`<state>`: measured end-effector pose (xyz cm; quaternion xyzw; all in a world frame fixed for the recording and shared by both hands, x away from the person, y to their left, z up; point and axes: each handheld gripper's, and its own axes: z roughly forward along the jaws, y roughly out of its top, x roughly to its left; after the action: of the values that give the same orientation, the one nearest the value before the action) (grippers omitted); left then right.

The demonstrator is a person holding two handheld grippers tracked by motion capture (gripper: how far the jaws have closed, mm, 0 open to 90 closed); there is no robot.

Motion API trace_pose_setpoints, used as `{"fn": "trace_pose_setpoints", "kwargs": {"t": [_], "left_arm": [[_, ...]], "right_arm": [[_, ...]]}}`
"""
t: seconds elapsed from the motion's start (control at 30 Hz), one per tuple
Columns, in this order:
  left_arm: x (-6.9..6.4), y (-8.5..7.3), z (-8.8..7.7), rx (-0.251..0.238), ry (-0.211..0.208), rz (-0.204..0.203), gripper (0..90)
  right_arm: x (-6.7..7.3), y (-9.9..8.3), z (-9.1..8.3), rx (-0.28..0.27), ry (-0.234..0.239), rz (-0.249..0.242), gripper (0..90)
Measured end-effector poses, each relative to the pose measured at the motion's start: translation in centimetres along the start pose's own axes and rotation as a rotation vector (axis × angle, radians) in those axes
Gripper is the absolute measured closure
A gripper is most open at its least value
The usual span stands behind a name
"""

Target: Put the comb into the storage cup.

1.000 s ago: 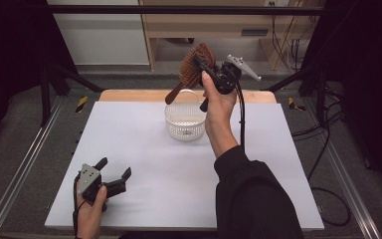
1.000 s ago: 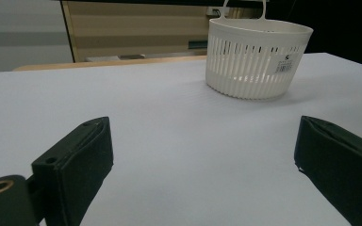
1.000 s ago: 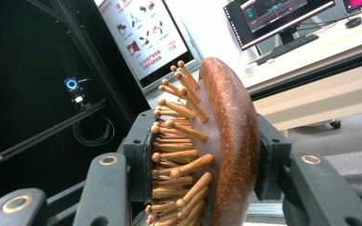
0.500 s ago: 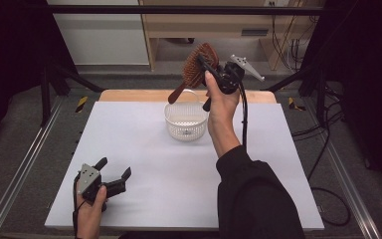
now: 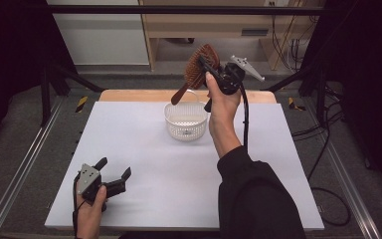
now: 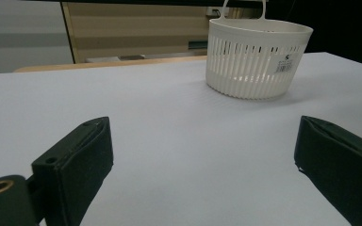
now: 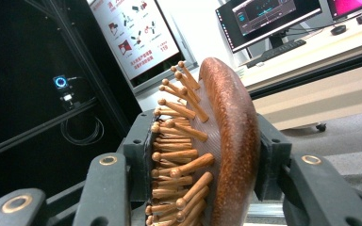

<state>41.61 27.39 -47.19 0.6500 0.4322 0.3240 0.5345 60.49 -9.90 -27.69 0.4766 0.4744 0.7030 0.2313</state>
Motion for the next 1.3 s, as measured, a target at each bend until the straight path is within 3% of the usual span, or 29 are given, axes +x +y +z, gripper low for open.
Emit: {"fn": "trace_pose_setpoints", "kwargs": {"t": [0.83, 1.1, 1.3], "left_arm": [[0.3, 0.1, -0.1, -0.017, 0.002, 0.007, 2.3], [0.5, 0.0, -0.2, -0.015, -0.001, 0.006, 1.7], [0.5, 0.0, -0.2, -0.017, -0.004, 0.006, 2.0]], "right_arm": [[-1.1, -1.2, -0.2, 0.019, -0.023, 0.008, 51.3], [-1.2, -2.6, 0.0, 0.043, -0.034, -0.02, 51.3], [-1.6, -4.2, 0.0, 0.056, -0.051, -0.015, 51.4]]}}
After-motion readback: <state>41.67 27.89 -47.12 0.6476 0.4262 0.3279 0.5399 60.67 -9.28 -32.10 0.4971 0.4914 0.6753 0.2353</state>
